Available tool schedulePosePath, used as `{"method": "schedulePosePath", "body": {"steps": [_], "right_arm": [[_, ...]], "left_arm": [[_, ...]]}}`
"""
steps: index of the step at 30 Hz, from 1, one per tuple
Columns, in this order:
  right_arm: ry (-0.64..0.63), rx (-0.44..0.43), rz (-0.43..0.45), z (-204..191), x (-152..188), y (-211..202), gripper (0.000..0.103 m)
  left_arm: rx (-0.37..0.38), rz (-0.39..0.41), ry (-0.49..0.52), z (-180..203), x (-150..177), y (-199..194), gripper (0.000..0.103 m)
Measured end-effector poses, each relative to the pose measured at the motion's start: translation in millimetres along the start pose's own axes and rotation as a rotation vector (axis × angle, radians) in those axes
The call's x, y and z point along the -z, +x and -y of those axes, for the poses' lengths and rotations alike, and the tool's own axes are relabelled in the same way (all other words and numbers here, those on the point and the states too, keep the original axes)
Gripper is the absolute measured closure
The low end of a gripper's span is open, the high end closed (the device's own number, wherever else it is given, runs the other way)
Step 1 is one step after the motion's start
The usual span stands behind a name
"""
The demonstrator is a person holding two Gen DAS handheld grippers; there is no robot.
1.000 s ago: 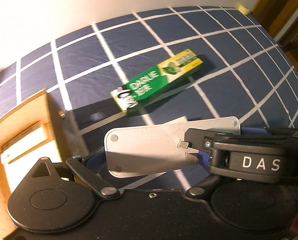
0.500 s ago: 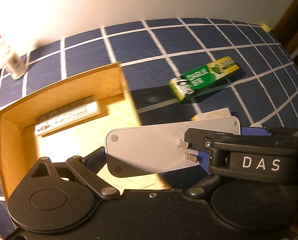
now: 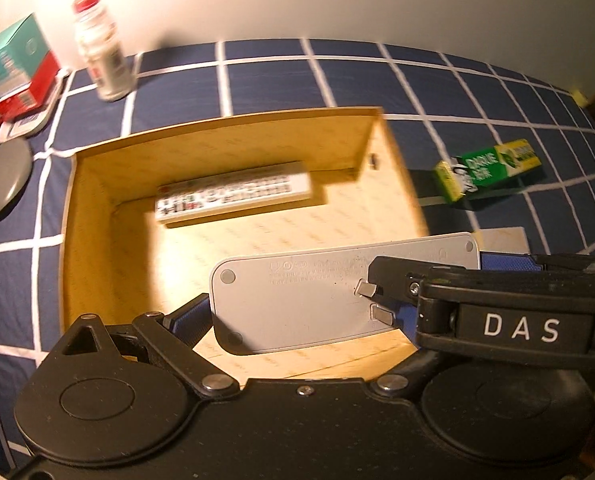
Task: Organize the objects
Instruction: 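Carry the white plug adapter with the right gripper over the yellow box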
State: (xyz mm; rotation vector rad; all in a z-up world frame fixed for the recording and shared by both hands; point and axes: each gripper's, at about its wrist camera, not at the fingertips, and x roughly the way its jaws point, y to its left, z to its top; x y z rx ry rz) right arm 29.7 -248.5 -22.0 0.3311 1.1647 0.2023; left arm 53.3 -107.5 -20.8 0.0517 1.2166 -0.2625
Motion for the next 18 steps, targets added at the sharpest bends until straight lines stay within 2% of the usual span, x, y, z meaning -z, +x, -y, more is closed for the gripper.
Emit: {"method": "schedulePosePath", "body": {"steps": [9,18], "right_arm": [[-0.047,-0.004,-0.025,-36,-21,35,0.021],[-0.052,0.016,-0.046,-50,-56,75,0.021]], "left_arm": [[-0.004,-0.002,-0.05,-44,-17,14,0.007],[0.014,-0.019,-0.066,-73,-48,46,0.007]]}}
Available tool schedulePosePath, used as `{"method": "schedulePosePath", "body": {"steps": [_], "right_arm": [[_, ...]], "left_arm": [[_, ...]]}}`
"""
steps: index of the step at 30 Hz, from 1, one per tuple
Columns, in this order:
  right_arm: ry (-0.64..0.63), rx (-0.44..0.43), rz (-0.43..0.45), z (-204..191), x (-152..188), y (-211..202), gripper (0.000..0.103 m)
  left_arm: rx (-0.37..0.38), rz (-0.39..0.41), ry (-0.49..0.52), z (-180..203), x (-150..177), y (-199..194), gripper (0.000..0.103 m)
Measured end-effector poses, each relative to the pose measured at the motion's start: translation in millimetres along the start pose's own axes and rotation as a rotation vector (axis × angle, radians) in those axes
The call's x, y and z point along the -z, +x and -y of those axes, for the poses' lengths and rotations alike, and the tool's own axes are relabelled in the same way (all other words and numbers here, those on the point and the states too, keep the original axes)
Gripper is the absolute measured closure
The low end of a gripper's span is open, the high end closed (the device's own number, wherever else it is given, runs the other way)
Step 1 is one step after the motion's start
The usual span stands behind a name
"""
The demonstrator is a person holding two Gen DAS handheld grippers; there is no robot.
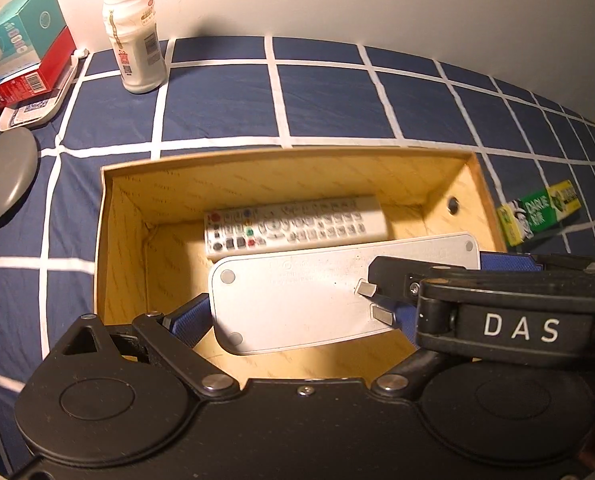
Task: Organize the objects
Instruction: 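Carry the white plug adapter with the right gripper over the yellow box, then lower the plug adapter into the box and open the right gripper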
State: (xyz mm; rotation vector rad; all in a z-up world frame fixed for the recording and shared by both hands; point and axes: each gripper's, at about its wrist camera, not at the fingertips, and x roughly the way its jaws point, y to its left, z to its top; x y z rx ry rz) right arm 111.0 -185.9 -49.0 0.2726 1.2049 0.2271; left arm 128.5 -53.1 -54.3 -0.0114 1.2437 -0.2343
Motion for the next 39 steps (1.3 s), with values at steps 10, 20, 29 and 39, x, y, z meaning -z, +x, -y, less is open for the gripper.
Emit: {"method": "schedulePosePath", "body": {"steps": [10,20,29,39], "right_arm": [[-0.008,0.009,-0.039,-4,-31,56,0.021],[-0.011,0.012,-0.067,-1,-48,84,0.021],[0.001,0.012,-0.085,2,-58,95,0.021],[0.025,0.023,-0.097,7,-60,100,0.021]], "left_arm": [[0.008,-0.03,-0.02,-29,-28,47,0.007],[0.01,-0.053,-0.037,-39,-44,71,0.007],[0.015,-0.07,-0.04,-44,-53,80,0.008],[0.025,-0.073,-0.039,-46,-55,87,0.009]]}}
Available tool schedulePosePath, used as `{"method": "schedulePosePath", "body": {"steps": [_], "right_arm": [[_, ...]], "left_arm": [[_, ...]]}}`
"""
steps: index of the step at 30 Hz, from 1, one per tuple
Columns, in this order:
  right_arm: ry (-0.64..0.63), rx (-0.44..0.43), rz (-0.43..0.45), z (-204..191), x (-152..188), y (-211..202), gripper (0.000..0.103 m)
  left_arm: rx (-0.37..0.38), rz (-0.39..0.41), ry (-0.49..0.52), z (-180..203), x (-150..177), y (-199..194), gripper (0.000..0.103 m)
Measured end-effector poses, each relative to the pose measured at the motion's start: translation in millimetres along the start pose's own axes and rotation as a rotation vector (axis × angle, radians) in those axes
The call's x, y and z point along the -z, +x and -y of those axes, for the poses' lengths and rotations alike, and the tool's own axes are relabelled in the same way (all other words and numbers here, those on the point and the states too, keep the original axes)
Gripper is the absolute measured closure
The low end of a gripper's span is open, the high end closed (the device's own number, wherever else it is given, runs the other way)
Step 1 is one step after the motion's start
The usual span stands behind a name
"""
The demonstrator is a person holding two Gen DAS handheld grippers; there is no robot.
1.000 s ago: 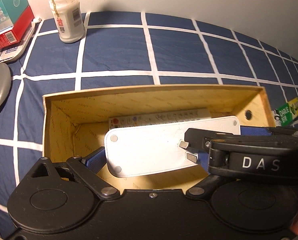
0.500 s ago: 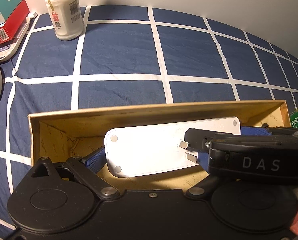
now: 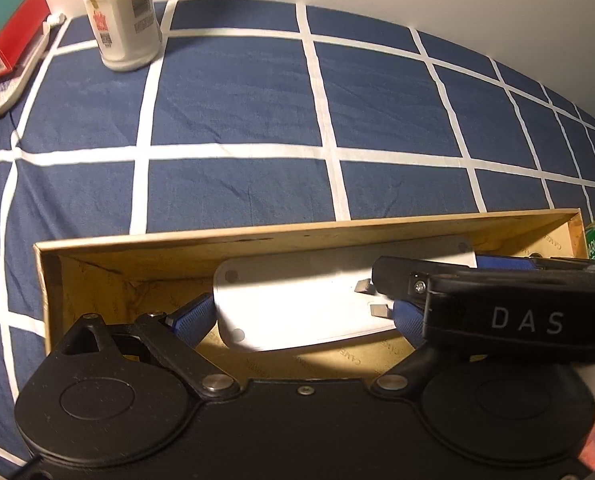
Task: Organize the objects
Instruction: 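Lower the plug adapter into the box and open the right gripper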
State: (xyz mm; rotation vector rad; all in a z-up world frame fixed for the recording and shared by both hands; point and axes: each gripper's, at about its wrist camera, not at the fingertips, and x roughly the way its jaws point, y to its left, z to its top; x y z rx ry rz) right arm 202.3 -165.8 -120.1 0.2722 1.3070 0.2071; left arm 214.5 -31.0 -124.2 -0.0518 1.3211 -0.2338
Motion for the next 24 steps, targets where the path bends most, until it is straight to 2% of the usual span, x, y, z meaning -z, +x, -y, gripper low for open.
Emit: {"method": "schedulePosePath", "body": {"steps": [11,24], "right_arm": [[-0.005,0.027,0.042,-5,4,-19,0.021],[0.01,0.046,0.146,-5,40,-92,0.016]], "left_arm": [[0.018,0.022,-0.022,-1,7,-21,0.008],[0.025,0.093,0.005,21,43,-77,0.006]]}}
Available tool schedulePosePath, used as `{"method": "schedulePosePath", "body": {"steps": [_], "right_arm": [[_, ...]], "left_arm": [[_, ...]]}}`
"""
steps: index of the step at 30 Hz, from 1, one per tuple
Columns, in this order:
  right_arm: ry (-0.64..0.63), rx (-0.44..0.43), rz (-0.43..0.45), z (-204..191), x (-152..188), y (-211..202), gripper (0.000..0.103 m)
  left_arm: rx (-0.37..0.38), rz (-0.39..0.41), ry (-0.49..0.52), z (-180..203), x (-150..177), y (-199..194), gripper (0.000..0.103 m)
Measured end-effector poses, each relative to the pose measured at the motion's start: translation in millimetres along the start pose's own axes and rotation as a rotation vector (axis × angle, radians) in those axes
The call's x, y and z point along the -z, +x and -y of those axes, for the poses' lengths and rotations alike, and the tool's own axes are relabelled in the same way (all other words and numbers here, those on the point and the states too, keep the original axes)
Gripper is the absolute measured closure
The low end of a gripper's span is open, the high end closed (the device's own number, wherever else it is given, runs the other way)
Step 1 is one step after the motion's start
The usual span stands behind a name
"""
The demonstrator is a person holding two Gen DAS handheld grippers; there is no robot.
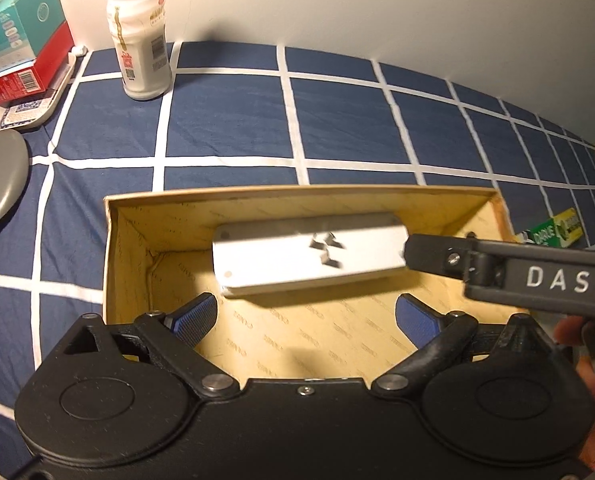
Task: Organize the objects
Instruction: 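Lower the plug adapter into the box and open the right gripper, then move the right tool toward the white air-conditioner remote on the bedspread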
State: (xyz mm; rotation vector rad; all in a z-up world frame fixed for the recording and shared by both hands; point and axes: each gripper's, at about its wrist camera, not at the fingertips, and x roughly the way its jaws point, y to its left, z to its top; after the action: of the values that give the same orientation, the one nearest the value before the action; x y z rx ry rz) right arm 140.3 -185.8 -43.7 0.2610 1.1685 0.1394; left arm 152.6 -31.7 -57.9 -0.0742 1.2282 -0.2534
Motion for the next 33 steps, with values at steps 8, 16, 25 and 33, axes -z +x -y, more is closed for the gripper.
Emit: {"method": "schedulePosePath", "body": {"steps": [8,16,25,33], "right_arm": [[0.034,0.022,0.049,18,32,-46,0.013],[0.083,0.02,0.073,37,69,-84,0.013],[0.122,0.051,0.081,64,111,-113,0.013],[0.165,0.082,0.079,103,143,-130,0.013]], "left_arm": [[0.007,0.035,0.016,18,27,-35,0.004],[0.0,0.043,0.071,44,59,-59,0.004],[0.01,0.019,0.128,79,96,-64,0.004],[0.033,-0.013,0.185,120,125,-53,0.004]]}}
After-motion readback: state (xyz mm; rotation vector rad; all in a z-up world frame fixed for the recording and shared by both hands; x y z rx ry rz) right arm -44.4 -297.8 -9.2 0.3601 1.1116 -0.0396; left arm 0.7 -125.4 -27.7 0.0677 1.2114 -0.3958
